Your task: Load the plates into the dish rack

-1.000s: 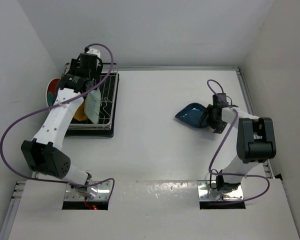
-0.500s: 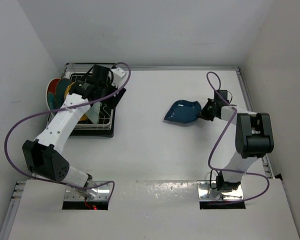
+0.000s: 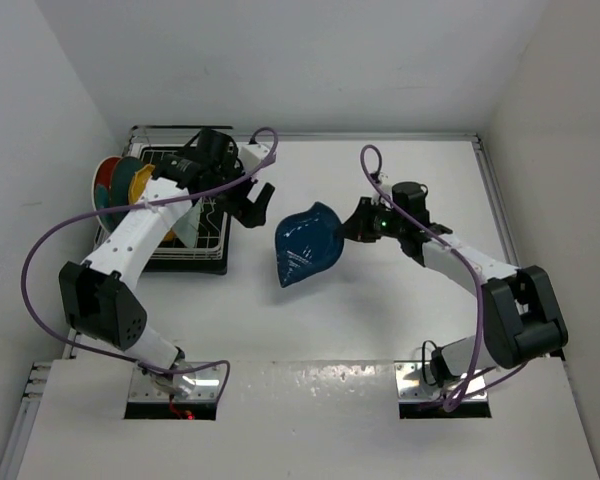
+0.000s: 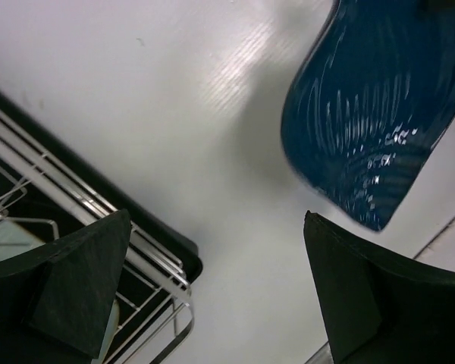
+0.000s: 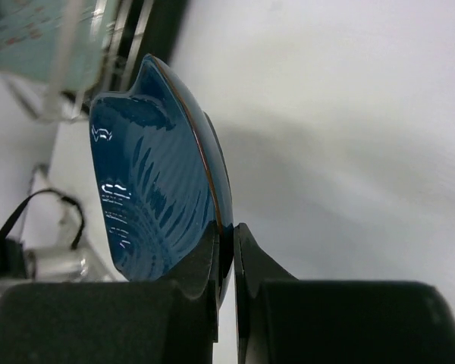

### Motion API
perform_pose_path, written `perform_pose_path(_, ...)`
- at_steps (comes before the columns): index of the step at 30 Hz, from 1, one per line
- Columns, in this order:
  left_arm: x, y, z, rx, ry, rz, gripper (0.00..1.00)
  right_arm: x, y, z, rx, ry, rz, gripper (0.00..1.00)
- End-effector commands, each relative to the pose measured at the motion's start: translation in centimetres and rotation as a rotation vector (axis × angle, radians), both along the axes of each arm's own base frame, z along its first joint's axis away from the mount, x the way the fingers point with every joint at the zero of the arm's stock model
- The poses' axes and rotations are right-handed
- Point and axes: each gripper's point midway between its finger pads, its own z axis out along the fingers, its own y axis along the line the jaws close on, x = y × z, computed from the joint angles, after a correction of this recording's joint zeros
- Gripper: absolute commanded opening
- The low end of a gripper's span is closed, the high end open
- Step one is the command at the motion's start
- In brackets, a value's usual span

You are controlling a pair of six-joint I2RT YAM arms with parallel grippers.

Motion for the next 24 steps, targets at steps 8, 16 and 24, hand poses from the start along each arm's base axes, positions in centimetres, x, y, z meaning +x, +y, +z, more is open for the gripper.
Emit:
perform_pose_path(8,-2.8,-4.0,1.3,-0.157,0.081,-0.156,0.84,-0.1,6.1,11.6,0.264,-0.293,0.199,0.0)
perform_pose_path(16,-3.8,-3.1,-0.4,-0.122,0.108,-0.144,0.52,0.7,7.0,13.4,0.35,-0.315,0.194,0.0)
perform_pose_path(24,-2.0,-1.8,0.9,-0.075,0.062,-0.013,0.0,1.0,8.2,13.7,0.356,-0.304,0.205,0.0)
